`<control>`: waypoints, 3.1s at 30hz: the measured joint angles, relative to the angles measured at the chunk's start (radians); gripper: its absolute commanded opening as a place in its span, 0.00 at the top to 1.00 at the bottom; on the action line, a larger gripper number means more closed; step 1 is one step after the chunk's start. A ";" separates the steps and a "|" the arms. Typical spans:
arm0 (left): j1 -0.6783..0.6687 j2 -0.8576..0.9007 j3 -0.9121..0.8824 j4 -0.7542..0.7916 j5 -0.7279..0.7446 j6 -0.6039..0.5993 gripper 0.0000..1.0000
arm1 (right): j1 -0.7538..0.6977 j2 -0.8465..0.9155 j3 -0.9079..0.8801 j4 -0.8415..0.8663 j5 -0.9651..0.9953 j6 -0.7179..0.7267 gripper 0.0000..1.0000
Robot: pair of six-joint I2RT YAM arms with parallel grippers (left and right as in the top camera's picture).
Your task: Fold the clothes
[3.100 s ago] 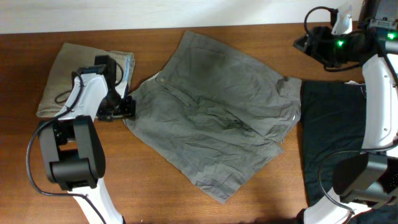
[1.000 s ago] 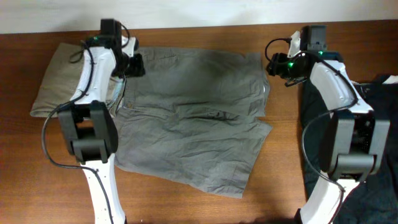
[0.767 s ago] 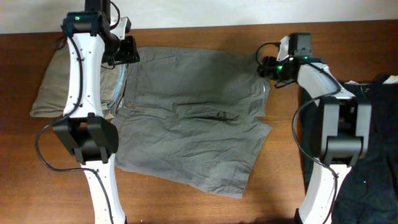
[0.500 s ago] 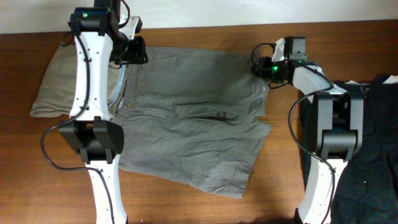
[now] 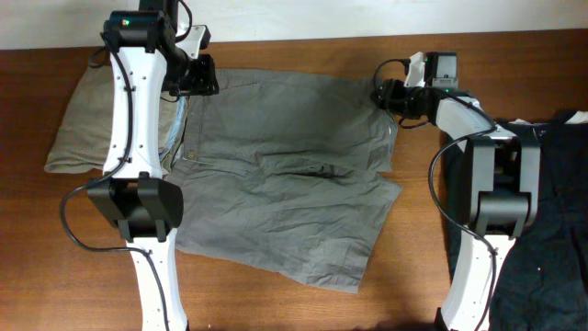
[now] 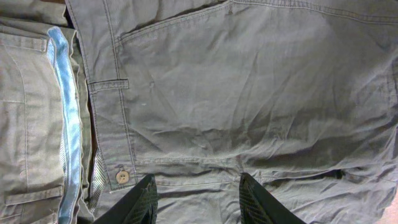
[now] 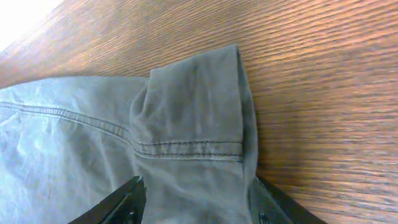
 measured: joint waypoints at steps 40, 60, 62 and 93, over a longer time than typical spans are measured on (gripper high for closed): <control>-0.034 0.000 0.000 0.045 0.000 0.000 0.51 | -0.024 0.003 0.057 -0.199 -0.163 -0.055 0.74; -0.037 0.000 0.000 0.061 0.000 0.000 0.50 | -0.010 0.004 0.058 -0.080 0.022 -0.046 0.55; -0.037 0.000 0.000 0.050 0.000 0.000 0.50 | 0.000 0.004 0.059 -0.171 0.027 -0.035 0.56; -0.037 0.000 0.000 0.079 0.000 0.000 0.49 | -0.063 0.018 0.074 -0.173 -0.074 -0.027 0.55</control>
